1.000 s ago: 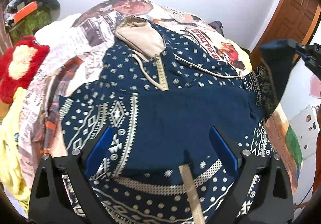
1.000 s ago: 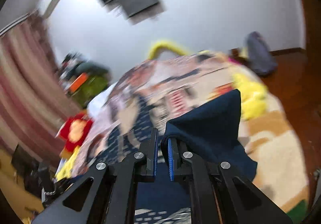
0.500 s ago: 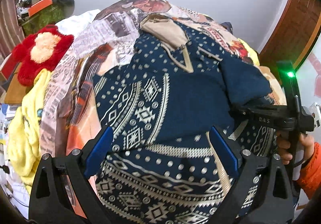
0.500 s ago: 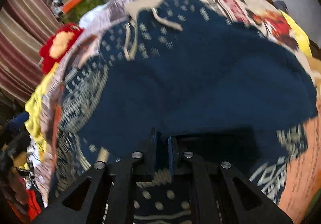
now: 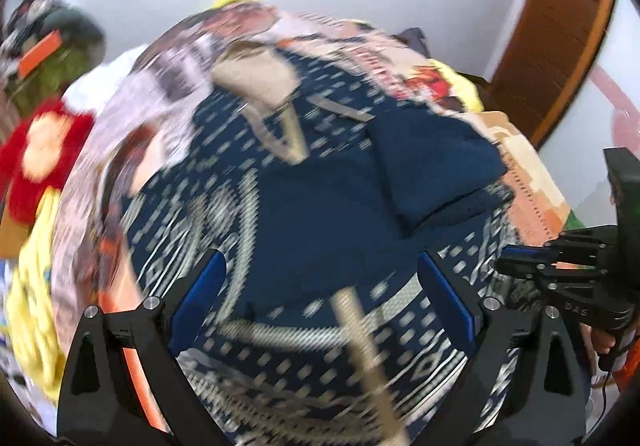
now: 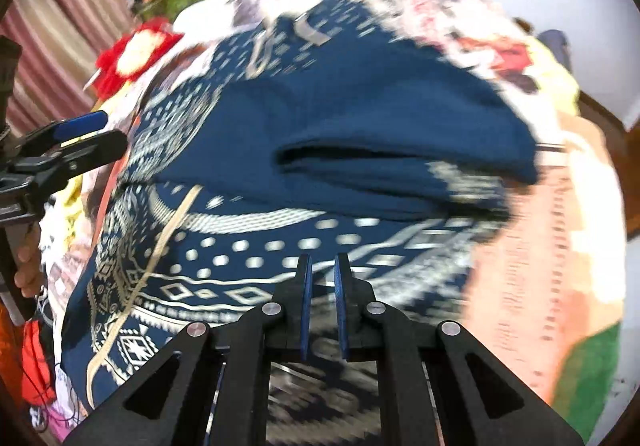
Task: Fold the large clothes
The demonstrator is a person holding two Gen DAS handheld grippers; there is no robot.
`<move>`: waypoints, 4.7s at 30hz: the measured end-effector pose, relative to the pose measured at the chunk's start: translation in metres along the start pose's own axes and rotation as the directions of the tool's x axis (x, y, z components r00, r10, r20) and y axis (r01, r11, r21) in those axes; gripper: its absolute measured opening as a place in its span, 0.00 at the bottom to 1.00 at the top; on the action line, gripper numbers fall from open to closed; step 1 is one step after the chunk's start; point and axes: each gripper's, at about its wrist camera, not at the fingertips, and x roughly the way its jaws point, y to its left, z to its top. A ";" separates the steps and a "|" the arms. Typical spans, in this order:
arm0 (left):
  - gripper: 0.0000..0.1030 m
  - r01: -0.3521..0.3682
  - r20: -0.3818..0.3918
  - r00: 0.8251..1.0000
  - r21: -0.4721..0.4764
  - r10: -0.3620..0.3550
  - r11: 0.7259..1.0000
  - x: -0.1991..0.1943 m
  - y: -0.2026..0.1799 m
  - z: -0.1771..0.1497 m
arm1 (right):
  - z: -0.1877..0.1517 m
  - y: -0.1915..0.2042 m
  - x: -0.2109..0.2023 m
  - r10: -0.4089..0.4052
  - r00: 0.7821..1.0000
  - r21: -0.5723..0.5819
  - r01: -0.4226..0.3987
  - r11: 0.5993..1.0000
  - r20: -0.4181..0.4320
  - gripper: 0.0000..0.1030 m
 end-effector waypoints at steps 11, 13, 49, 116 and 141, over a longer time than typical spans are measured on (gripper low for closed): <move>0.95 0.071 -0.059 0.997 0.287 -0.057 0.955 0.082 -0.128 0.053 | -0.014 -0.120 -0.051 -0.105 0.990 0.247 0.080 0.966 0.090 0.07; 0.95 0.073 -0.090 0.995 0.340 -0.045 0.938 0.104 -0.146 0.053 | -0.019 -0.137 -0.051 -0.099 0.992 0.288 0.071 0.955 0.084 0.07; 0.04 -0.026 0.177 0.983 -0.108 0.045 0.994 -0.001 0.060 0.069 | 0.081 -0.046 0.041 -0.126 0.991 0.026 0.125 0.992 0.038 0.07; 0.81 -0.145 -0.103 0.987 -0.253 0.123 0.957 0.177 0.176 0.111 | 0.271 -0.024 0.144 0.029 0.998 0.092 -0.034 0.995 0.056 0.92; 0.07 -0.042 0.056 0.997 -0.034 0.044 0.999 0.074 0.105 0.085 | 0.201 0.032 0.048 0.133 0.972 -0.140 -0.107 0.984 0.192 0.05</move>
